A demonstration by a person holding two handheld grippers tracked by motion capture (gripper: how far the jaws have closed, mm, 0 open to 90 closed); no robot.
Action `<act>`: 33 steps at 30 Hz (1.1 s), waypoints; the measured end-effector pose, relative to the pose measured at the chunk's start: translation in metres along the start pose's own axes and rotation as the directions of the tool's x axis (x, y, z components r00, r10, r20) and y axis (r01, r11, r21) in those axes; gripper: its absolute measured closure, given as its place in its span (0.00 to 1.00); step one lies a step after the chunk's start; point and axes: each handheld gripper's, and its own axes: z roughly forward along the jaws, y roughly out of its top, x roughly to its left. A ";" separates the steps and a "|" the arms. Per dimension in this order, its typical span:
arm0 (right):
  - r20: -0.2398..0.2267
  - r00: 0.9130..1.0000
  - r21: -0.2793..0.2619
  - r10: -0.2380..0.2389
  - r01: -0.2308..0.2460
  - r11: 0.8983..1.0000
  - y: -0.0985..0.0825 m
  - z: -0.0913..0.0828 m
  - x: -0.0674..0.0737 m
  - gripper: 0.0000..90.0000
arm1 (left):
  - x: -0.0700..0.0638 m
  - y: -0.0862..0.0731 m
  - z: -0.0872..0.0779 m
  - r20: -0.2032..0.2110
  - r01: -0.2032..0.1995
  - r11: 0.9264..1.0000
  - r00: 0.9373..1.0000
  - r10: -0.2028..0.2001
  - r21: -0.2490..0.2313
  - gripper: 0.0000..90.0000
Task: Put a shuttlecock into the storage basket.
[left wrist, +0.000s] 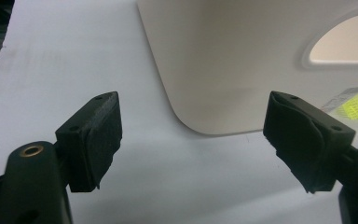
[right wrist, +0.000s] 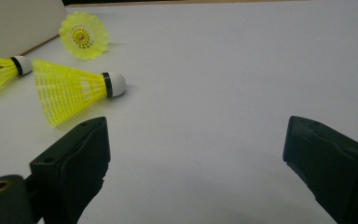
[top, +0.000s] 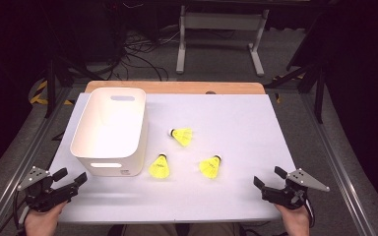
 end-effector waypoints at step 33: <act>-0.016 1.000 0.011 -0.008 0.008 1.000 0.000 0.001 0.003 0.09 | 0.002 0.013 -0.015 -0.040 0.017 0.999 0.999 -0.018 -0.028 0.23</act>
